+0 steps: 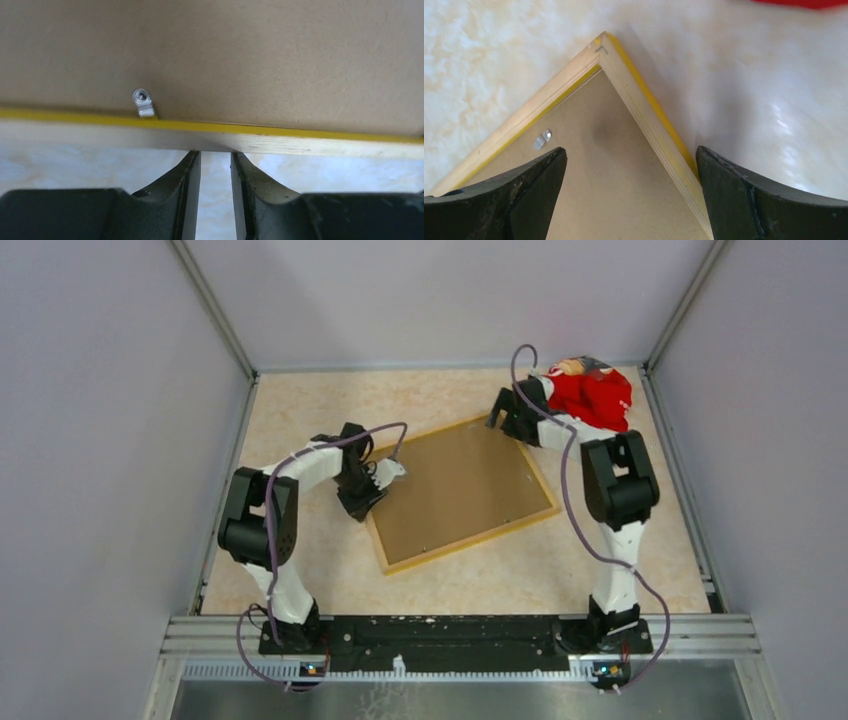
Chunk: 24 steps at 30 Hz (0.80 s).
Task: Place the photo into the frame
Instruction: Adjust the photo frame at the center of the board.
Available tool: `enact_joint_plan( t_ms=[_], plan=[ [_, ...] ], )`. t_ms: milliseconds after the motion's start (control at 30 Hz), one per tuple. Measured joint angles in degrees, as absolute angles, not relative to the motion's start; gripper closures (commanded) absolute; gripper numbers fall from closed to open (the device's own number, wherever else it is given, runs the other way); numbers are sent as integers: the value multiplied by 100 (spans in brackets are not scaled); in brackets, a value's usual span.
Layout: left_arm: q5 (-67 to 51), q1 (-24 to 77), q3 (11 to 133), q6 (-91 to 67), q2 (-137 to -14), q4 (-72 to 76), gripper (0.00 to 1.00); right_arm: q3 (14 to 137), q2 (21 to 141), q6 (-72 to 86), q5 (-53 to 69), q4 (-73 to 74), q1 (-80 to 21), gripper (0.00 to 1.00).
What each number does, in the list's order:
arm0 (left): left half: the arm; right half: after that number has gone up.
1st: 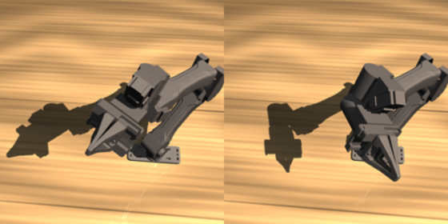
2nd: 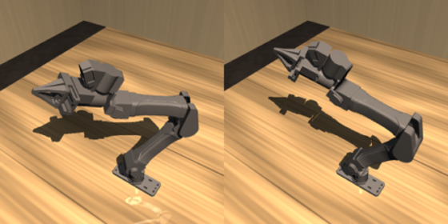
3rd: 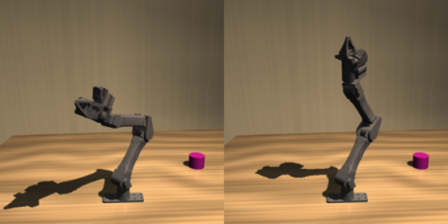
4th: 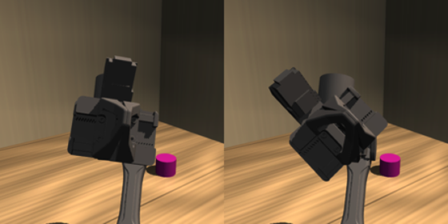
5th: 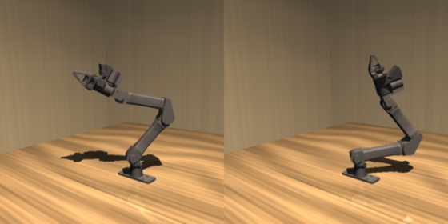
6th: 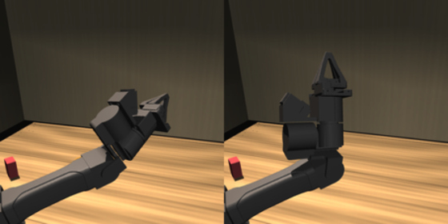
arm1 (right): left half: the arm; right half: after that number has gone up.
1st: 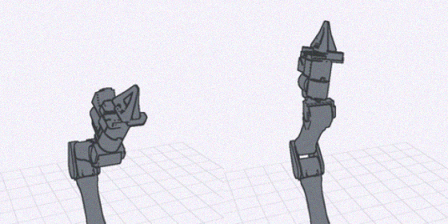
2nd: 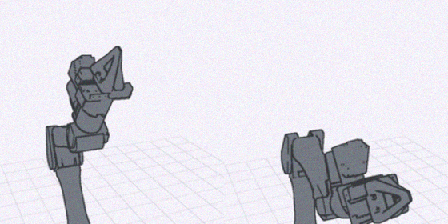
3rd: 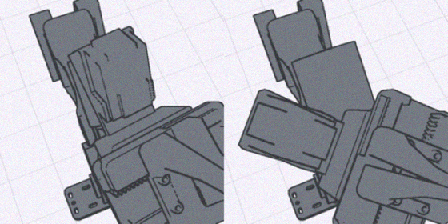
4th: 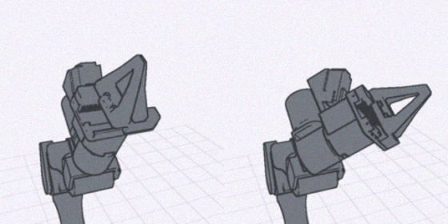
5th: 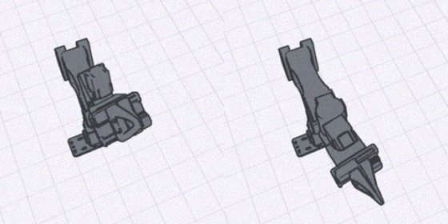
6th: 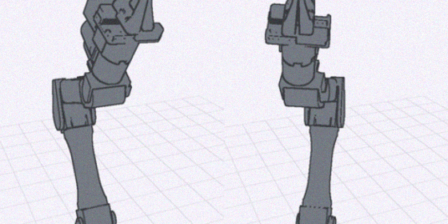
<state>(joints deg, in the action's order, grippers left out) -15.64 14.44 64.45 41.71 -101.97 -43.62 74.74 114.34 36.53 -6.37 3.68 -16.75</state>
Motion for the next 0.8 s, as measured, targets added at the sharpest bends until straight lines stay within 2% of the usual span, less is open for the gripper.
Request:
enact_joint_plan(
  t_ms=[167, 300, 433, 600, 800],
  plan=[
    [-1033, 2169, 6329, 4112, -10193, -5179, 60, 9607, 12704, 3424, -886, 1122, -2147, 1],
    [-1111, 2768, 6289, 4064, -10333, -5857, 50, 10195, 12831, 3433, -720, 1553, -2436, 1],
    [-1439, 3002, 6285, 4169, -10324, -6012, 47, 10532, 12820, 3376, -390, 1990, -2877, 1],
    [-1953, 2836, 6237, 4635, -10173, -6119, 46, 10073, 12322, 3164, -346, 2370, -3122, 1],
    [-2585, 2029, 7244, 5496, -10175, -6801, 50, 7988, 10156, 3181, -451, 2447, -2821, 1]
  ],
)
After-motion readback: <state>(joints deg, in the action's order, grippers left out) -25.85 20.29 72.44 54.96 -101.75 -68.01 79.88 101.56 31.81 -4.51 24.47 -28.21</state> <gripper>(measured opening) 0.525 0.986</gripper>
